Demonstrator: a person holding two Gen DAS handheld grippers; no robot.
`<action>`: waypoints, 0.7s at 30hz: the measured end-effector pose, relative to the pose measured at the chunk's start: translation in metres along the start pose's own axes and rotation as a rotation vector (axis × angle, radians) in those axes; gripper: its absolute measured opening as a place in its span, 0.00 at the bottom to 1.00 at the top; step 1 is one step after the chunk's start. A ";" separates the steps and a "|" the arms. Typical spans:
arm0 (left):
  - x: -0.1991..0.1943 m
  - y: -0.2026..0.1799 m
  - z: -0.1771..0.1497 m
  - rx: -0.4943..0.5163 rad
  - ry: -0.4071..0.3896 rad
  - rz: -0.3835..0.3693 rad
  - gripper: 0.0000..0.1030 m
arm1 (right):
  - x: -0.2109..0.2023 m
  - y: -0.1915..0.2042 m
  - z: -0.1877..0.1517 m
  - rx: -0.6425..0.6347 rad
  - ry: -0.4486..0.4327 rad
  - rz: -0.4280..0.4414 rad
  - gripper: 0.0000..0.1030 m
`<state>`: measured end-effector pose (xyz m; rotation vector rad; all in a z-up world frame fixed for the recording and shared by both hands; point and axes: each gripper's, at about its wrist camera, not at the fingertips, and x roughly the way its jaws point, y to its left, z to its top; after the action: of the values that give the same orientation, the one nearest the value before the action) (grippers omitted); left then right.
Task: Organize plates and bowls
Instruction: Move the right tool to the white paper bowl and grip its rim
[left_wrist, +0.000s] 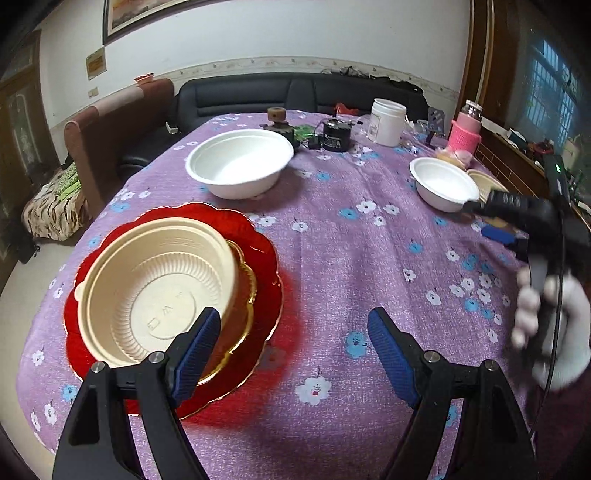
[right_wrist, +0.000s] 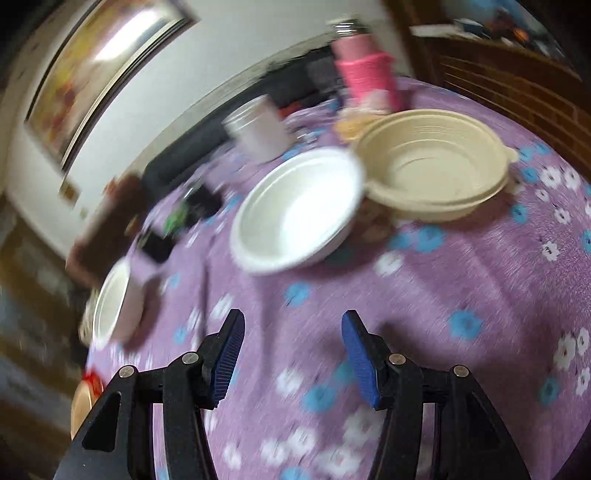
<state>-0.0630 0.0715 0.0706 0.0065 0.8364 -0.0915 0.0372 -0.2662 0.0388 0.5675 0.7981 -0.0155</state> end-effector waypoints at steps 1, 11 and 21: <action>0.002 -0.001 0.000 0.003 0.005 0.001 0.79 | 0.005 -0.006 0.008 0.033 -0.001 -0.008 0.57; 0.003 0.006 0.000 -0.004 0.023 0.023 0.79 | 0.057 -0.025 0.053 0.155 0.033 -0.045 0.23; 0.003 -0.002 0.003 -0.015 0.047 -0.053 0.79 | 0.028 -0.020 0.018 0.129 0.201 0.189 0.09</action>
<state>-0.0592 0.0689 0.0705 -0.0275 0.8845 -0.1356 0.0648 -0.2865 0.0207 0.7735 0.9401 0.1666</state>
